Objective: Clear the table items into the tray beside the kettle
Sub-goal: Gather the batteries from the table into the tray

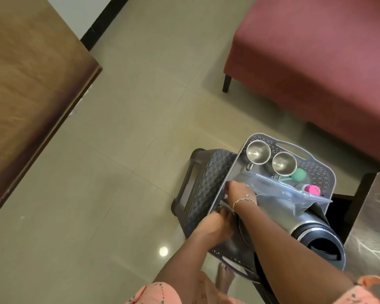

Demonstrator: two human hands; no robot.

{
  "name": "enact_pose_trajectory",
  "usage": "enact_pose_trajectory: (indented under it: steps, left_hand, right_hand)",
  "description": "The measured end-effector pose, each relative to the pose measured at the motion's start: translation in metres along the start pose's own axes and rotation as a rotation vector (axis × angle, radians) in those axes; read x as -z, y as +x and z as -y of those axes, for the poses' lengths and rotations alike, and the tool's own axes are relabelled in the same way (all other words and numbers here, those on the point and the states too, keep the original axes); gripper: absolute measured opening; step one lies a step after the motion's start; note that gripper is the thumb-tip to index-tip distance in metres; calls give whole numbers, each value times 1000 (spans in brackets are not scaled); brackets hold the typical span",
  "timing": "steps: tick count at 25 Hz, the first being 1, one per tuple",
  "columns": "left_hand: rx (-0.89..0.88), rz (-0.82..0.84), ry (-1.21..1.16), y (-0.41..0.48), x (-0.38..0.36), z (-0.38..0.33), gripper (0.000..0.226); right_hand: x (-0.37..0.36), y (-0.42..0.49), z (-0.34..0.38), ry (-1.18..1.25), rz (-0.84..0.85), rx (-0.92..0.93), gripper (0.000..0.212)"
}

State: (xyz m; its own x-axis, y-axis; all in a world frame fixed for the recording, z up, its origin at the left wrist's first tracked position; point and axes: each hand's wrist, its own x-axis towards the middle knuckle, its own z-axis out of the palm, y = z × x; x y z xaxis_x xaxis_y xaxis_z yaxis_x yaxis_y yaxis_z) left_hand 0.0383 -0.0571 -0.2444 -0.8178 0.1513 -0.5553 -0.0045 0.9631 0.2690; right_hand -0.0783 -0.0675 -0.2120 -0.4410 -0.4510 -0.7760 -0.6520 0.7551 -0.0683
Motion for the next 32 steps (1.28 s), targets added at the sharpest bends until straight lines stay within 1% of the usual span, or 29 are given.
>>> enact_pose_trajectory:
  steps: [3,6,9,11,12,13,17,18,19,21,24,27,28,32]
  left_hand:
    - [37,16,-85,1,1,1,44]
    - [35,-59,-27,-2,0,-2,44]
    - [8,-165,110,-9,2,-4,43]
    - [-19,-199,80,-17,-2,-10,43]
    - [-39,-196,53,-23,-4,-13,42]
    - [-50,-156,21,-31,-1,-16,41]
    - [56,-135,-80,-54,-6,-24,46]
    - [67,-148,-57,-57,-7,-23,46]
    - [52,-192,-31,-58,-10,-24,45]
    - [26,-191,-35,-60,-13,-26,43]
    - [108,-197,-44,-62,-8,-24,49]
    - [102,-32,-171,-54,-14,-23,56]
    - [113,-16,-172,-54,-14,-23,57]
    - [137,25,-219,-57,-7,-27,59]
  right_hand:
    - [-3,2,0,47,30,-13,26]
    - [3,4,-1,78,64,-40,28]
    - [9,5,-1,78,132,-40,28]
    - [11,2,2,59,212,-40,31]
    - [10,0,5,44,251,-34,32]
    - [8,-3,7,32,278,-20,33]
    - [-10,-18,15,-104,417,55,37]
    - [-14,-20,18,-122,435,56,38]
    - [-20,-22,18,-114,428,55,37]
    - [-24,-26,18,-70,385,35,33]
    - [-22,-30,13,-30,350,48,34]
    - [-15,-36,13,-13,339,51,38]
    - [-12,-37,15,-7,317,62,38]
    - [19,-53,17,8,71,138,38]
